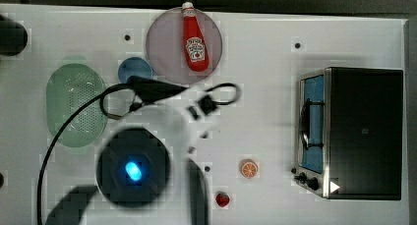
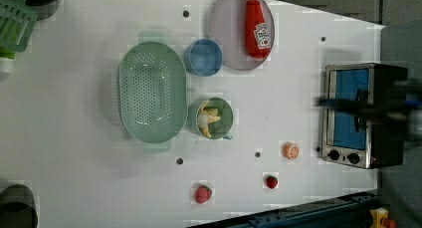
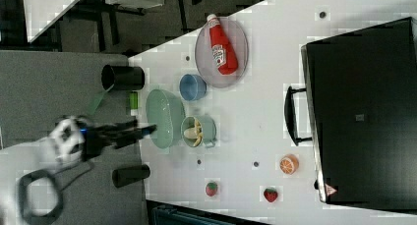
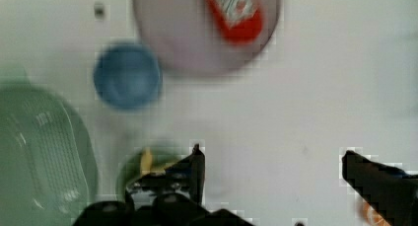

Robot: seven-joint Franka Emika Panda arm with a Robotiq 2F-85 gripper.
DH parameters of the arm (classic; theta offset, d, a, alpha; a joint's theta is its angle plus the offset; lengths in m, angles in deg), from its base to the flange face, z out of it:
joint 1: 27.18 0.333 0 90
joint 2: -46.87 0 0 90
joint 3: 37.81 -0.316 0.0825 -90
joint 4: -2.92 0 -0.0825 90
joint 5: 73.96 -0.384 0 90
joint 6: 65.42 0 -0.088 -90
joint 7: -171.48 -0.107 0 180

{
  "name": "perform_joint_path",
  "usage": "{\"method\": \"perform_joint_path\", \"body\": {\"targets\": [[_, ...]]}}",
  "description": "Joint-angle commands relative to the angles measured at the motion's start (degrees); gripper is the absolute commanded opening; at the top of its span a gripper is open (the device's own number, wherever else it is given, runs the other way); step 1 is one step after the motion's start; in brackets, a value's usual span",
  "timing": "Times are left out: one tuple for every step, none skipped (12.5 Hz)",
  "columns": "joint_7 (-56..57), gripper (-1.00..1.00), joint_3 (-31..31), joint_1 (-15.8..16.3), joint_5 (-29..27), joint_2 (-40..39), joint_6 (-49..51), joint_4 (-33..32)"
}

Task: Pick Banana and place it in mug.

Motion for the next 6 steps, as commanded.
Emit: {"method": "perform_joint_path", "body": {"targets": [[-1.46, 1.00, 5.84, -1.70, 0.25, -0.51, 6.07, 2.73], [-1.49, 1.00, 7.74, -1.79, 0.36, -0.20, 7.47, 4.08], [-1.67, 1.00, 9.31, -1.88, 0.36, -0.19, 9.65, 5.60], [-3.26, 1.00, 10.60, -2.00, 0.38, -0.30, 11.94, 7.14], [-7.51, 1.00, 11.63, -2.12, 0.50, -0.49, 13.49, 8.64], [-12.71, 1.00, 12.39, -2.15, 0.83, -0.54, 15.06, 9.95]]}}
